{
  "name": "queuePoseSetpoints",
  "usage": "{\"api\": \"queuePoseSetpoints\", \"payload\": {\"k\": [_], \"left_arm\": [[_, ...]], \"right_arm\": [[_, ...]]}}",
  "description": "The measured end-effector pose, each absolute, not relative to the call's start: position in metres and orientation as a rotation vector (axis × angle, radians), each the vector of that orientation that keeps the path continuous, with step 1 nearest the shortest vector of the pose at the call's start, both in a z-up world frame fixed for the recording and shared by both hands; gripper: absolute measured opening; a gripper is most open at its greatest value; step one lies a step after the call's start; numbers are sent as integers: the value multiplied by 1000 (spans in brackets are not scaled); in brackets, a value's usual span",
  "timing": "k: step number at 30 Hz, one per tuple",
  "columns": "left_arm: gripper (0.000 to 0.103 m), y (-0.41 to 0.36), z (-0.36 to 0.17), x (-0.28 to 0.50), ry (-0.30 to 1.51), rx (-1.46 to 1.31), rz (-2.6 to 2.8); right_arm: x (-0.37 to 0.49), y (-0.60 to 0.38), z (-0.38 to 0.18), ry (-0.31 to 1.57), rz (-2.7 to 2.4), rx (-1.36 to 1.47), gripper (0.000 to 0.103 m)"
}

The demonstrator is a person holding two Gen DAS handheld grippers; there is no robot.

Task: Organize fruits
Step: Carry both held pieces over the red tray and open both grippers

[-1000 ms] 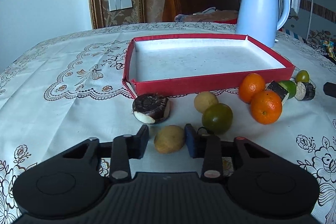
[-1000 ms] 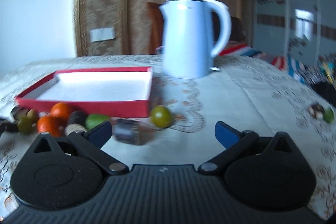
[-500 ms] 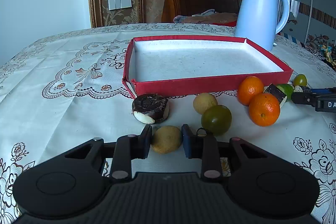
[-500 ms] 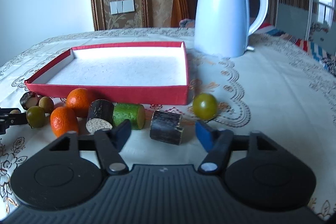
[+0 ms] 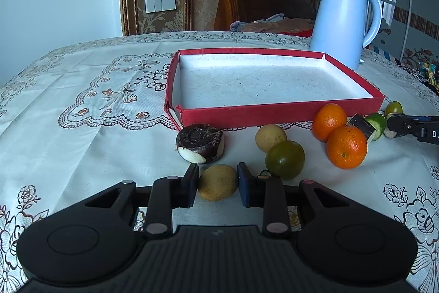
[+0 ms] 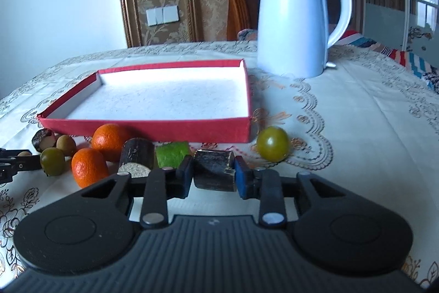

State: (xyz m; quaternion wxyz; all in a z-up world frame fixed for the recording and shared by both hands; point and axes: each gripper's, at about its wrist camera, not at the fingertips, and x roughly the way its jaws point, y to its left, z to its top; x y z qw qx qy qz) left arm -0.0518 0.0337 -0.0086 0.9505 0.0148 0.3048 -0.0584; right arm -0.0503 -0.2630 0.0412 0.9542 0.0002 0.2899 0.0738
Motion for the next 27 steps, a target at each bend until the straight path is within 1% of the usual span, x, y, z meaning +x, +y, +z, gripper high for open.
{"api": "queuePoseSetpoints", "payload": {"k": [8, 17, 27], "left_arm": [[29, 20, 18, -38, 560, 54, -124], [29, -1, 29, 14, 547, 38, -108], [29, -18, 21, 81, 610, 31, -41]], "right_arm": [[-56, -255, 65, 479, 133, -54, 30], [-19, -231, 78, 430, 141, -66, 30], [47, -211, 58, 526, 112, -12, 30]]}}
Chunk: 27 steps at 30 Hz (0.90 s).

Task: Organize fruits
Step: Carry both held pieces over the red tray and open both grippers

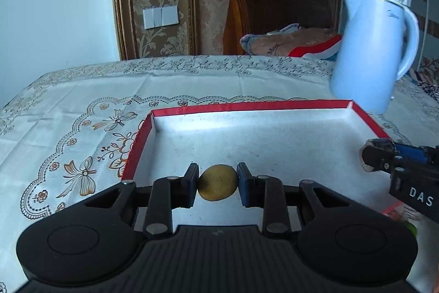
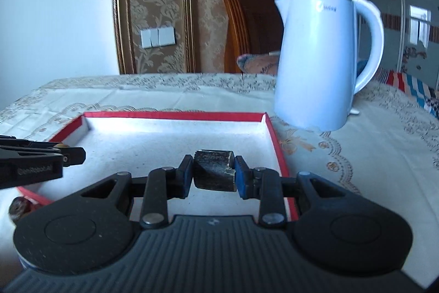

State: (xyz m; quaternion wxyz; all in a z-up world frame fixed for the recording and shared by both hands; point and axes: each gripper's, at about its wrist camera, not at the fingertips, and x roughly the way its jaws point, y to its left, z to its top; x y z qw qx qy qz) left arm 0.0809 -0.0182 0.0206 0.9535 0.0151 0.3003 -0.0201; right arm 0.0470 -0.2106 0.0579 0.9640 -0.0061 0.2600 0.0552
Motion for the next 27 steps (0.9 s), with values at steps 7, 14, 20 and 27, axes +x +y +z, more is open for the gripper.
{"api": "queuePoseSetpoints", "payload": {"k": [7, 14, 20, 27], "left_arm": [[29, -13, 6, 107, 683, -20, -18], [29, -17, -1, 111, 686, -2, -8], [29, -18, 0, 112, 686, 5, -1], [29, -17, 0, 112, 683, -8, -3]], "right_arm": [[78, -208, 49, 586, 118, 22, 30], [92, -200, 43, 602, 110, 3, 30], [96, -198, 39, 623, 106, -9, 30], [95, -197, 38, 620, 103, -9, 30]]}}
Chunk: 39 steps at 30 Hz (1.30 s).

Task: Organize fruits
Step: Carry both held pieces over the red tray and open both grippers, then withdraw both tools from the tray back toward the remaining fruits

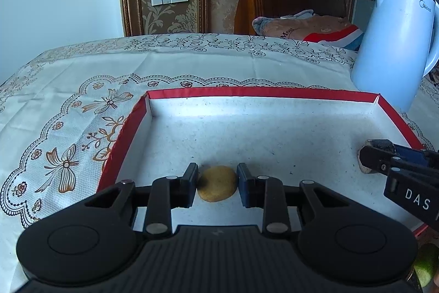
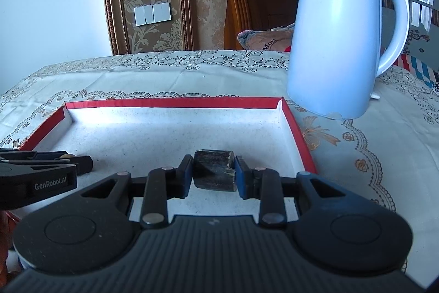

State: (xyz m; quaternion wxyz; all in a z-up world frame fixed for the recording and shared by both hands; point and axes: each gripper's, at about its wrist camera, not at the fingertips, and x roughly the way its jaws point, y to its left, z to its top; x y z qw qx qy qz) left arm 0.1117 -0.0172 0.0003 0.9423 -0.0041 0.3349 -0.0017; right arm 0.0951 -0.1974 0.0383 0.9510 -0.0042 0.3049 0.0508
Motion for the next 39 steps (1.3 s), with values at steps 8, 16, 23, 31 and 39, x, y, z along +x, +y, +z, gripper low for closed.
{"api": "queuePoseSetpoints", "payload": {"k": [8, 16, 23, 31, 39], "left_arm": [[38, -13, 1, 110, 680, -33, -7], [64, -6, 4, 100, 631, -56, -1], [68, -1, 5, 86, 586, -47, 39], [76, 6, 17, 44, 446, -29, 83], [76, 7, 21, 8, 367, -22, 62]], "right_arm": [[90, -195, 40, 593, 111, -26, 43], [82, -199, 45, 553, 98, -12, 75], [64, -207, 47, 481, 61, 7, 99], [46, -220, 51, 444, 50, 55, 101], [19, -227, 52, 429, 63, 94, 103]]}}
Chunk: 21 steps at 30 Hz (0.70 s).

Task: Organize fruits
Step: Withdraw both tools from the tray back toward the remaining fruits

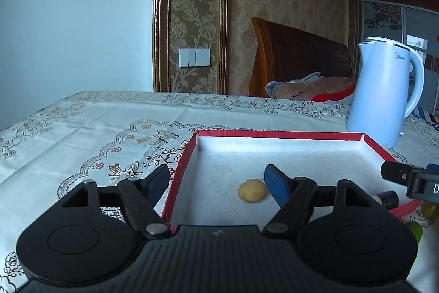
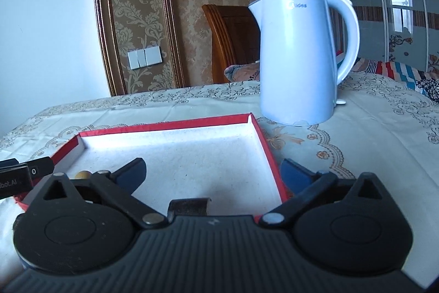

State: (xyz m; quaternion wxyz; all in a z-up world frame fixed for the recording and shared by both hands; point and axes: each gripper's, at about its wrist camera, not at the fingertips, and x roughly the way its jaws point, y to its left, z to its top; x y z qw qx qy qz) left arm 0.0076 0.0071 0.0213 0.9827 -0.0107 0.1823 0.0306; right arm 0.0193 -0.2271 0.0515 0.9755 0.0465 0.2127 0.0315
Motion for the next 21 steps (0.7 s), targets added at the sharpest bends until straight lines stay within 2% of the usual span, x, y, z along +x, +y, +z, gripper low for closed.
{"api": "queuePoseSetpoints", "payload": {"k": [5, 7, 21], "left_arm": [[77, 12, 19, -15, 336, 4, 48], [84, 17, 19, -20, 337, -13, 48], [84, 21, 11, -48, 399, -68, -96]], "right_arm": [[5, -236, 53, 418, 74, 135, 103], [2, -238, 54, 421, 81, 152, 103], [-5, -236, 53, 421, 64, 118, 103]]}}
